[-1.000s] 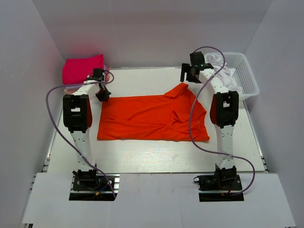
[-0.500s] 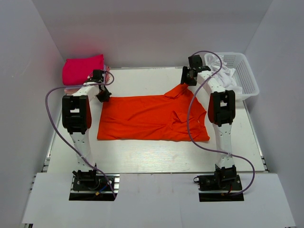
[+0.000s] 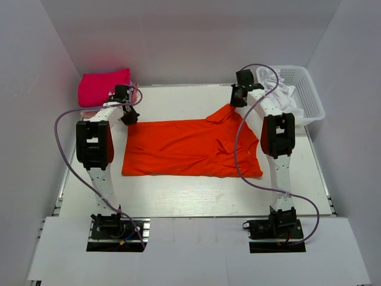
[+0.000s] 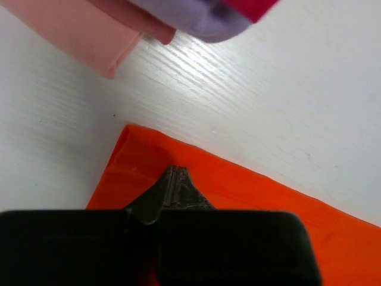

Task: Fold and stack the t-shirts
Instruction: Grap the side of the flattened tshirt furthest away from the robot with both arms

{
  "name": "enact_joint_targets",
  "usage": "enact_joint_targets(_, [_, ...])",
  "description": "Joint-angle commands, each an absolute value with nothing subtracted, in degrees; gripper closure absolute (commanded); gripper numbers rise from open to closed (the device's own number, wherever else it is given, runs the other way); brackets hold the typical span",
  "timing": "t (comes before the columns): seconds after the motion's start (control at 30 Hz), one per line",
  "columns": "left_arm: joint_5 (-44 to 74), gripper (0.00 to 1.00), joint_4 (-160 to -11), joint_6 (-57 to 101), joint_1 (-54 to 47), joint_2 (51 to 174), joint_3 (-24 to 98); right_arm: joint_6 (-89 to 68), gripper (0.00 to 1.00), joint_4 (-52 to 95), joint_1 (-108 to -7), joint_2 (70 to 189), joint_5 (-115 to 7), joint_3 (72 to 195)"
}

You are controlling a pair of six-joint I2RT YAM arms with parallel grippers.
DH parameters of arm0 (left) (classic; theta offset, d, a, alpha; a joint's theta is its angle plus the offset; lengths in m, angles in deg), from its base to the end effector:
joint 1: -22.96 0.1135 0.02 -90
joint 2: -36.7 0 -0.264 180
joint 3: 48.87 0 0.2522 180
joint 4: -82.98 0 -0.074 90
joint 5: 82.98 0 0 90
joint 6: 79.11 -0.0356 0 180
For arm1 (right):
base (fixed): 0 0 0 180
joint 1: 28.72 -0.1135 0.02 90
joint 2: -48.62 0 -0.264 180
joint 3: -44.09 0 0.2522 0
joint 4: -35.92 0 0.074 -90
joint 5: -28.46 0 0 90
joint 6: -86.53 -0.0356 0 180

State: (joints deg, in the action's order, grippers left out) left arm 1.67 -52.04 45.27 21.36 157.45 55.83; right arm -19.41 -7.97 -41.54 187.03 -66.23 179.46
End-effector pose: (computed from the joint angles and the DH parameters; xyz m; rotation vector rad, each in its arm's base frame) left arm 0.4503 -0.0093 0.1749 -0.7729 2.5152 -0.0930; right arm 0.5311 0.1179 0.1954 0.1037 2.3886 0.1395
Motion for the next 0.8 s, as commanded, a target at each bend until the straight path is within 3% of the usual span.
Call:
enact_joint_targets(0.0, [1.57, 1.00, -54.16, 44.83, 21.20, 148.60, 56.74, -18.41, 0.67, -7.46, -40.85, 184.76, -68.84, 178.35])
enact_joint_targets(0.03, [1.57, 1.00, -54.17, 44.82, 21.20, 147.54, 56.04, -18.49, 0.62, -7.37, -40.85, 184.76, -68.93, 178.35])
enact_joint_targets(0.07, [2.09, 1.00, -55.74, 44.30, 21.20, 146.49, 55.08, -19.02, 0.49, -7.37, -40.76, 184.93, -68.75, 178.18])
enact_joint_targets(0.17, [2.09, 1.00, -56.45, 43.77, 21.20, 143.23, 53.75, -19.11, 0.39, -7.02, -40.41, 185.55, -68.05, 178.18])
enact_joint_targets(0.47, [3.14, 1.00, -54.53, 44.29, 21.73, 143.39, 53.83, -20.34, 0.35, -6.05, -39.88, 188.45, -61.98, 179.67])
enact_joint_targets(0.5, [3.15, 0.93, -52.09, 44.90, 21.73, 145.32, 55.84, -20.60, 0.35, -6.14, -39.79, 188.63, -62.07, 179.67])
enact_joint_targets(0.53, [3.15, 0.46, -50.84, 44.91, 21.73, 146.47, 56.91, -20.78, 0.35, -5.88, -39.96, 188.80, -60.16, 179.58])
enact_joint_targets(0.57, [2.37, 0.23, -49.61, 45.43, 21.73, 147.61, 59.18, -20.87, 0.35, -5.53, -39.97, 188.80, -59.88, 179.50])
enact_joint_targets(0.6, [1.66, 0.10, -47.43, 45.44, 21.73, 149.71, 60.33, -21.04, 0.37, -5.35, -39.79, 189.06, -59.18, 179.41])
enact_joint_targets(0.63, [1.13, 0.00, -46.79, 45.44, 21.73, 150.60, 61.21, -21.13, 0.38, -5.43, -39.79, 189.42, -59.17, 179.58])
enact_joint_targets(0.77, [0.42, 0.00, -45.21, 45.44, 21.73, 154.81, 64.21, -21.31, 0.44, -5.35, -39.88, 189.51, -59.17, 179.76])
